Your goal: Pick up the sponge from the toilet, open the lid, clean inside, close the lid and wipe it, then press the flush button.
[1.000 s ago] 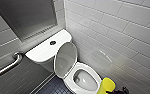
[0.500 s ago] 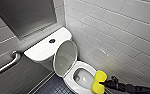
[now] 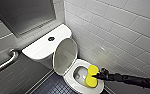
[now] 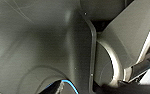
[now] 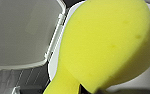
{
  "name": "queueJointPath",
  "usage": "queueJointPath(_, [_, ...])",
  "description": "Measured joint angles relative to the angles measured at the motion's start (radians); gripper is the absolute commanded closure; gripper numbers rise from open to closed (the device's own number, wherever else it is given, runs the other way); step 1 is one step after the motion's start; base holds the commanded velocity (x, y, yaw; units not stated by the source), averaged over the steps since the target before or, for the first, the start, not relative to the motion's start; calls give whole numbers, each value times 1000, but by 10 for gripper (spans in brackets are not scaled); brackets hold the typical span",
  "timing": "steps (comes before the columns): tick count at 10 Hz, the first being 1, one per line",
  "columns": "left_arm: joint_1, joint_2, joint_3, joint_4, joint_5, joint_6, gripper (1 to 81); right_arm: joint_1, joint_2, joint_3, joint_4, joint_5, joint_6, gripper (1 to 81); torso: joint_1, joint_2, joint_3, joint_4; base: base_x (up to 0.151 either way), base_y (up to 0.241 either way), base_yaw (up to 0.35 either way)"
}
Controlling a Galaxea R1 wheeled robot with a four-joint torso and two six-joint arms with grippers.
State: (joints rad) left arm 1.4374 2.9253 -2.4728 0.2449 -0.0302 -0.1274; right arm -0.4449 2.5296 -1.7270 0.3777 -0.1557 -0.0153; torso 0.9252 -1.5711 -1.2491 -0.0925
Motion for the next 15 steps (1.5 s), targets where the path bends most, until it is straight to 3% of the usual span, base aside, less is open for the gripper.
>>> queueJointPath(3, [1, 6, 0, 0, 1, 0, 10, 69, 43, -64, 0, -86, 0, 811, 21, -34, -18, 0, 0, 0, 0])
queueJointPath(7, [-7, 6, 0, 0, -3, 0, 10, 111, 128, -168, 0, -138, 0, 811, 81, -128, -28, 0, 0, 0, 0])
queueJointPath(10, [-3, 6, 0, 0, 0, 0, 10, 116, 208, -248, -1, -153, 0, 811, 84, -132, -64, 0, 0, 0, 0])
queueJointPath(15, [1, 6, 0, 0, -1, 0, 10, 165, 310, -341, -16, -158, -10, 811, 84, -132, -67, 0, 0, 0, 0])
